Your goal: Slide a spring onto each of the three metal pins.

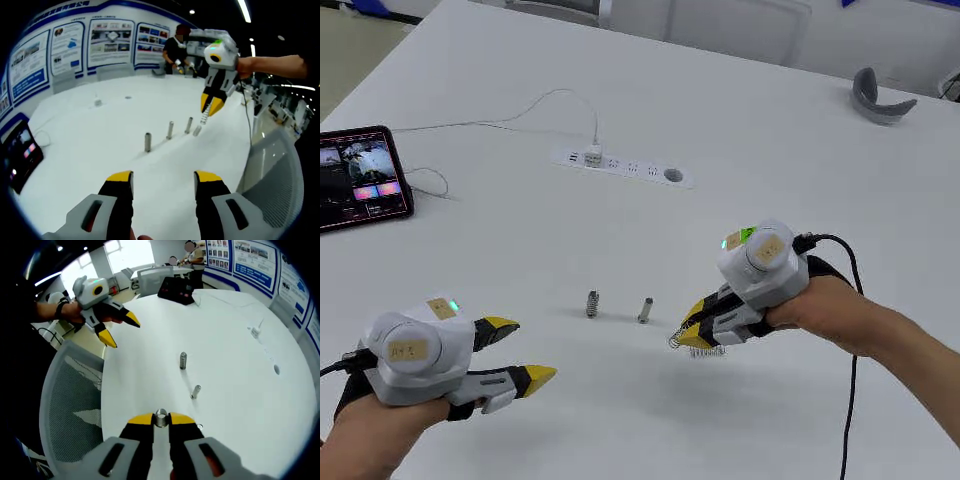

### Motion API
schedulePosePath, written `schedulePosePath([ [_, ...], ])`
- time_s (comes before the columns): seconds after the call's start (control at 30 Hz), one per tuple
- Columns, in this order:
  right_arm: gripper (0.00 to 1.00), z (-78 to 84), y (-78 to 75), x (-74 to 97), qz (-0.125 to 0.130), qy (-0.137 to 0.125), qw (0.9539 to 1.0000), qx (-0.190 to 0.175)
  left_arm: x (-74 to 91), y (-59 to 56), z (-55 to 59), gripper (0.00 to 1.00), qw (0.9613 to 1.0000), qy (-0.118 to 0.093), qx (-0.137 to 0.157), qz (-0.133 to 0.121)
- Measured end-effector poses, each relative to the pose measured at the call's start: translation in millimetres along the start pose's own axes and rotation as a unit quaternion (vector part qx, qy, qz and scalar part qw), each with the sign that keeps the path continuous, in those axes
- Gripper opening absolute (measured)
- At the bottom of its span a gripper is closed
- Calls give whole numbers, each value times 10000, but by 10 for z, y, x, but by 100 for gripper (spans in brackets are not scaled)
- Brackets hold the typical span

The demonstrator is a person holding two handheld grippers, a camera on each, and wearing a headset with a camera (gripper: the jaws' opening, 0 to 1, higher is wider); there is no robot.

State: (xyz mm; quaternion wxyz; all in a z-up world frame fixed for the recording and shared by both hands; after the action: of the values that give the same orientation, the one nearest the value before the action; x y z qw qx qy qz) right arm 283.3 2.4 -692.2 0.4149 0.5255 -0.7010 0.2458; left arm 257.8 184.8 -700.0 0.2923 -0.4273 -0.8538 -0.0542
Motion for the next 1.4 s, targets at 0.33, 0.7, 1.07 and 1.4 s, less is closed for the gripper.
schedulePosePath([
  [0.33,12,-82,-198,-68,23,38,9999,97,76,55,59,57,9997,-3,165,-161],
  [0.7,12,-197,-412,-167,85,57,9998,182,185,126,155,64,9988,14,375,-320],
  [1.07,12,-295,-573,-308,112,105,9995,278,283,170,205,68,9976,13,499,-470],
  [1.4,12,-293,-613,-396,80,174,9994,294,335,229,187,70,9969,-13,553,-558],
])
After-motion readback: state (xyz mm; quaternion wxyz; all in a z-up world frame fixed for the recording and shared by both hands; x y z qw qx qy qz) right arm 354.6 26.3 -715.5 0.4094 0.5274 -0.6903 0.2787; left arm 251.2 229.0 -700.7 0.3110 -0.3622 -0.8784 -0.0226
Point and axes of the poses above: the centre of the closed fingertips' face, and the gripper's own axes: x roughly backward along the fingers, y roughly to its left, z roughly out of its underside, the point moved 1 cm from there along x, roughly backward along the fingers, and after that the axes turned 3 degrees about z, right-handed, at the moved point
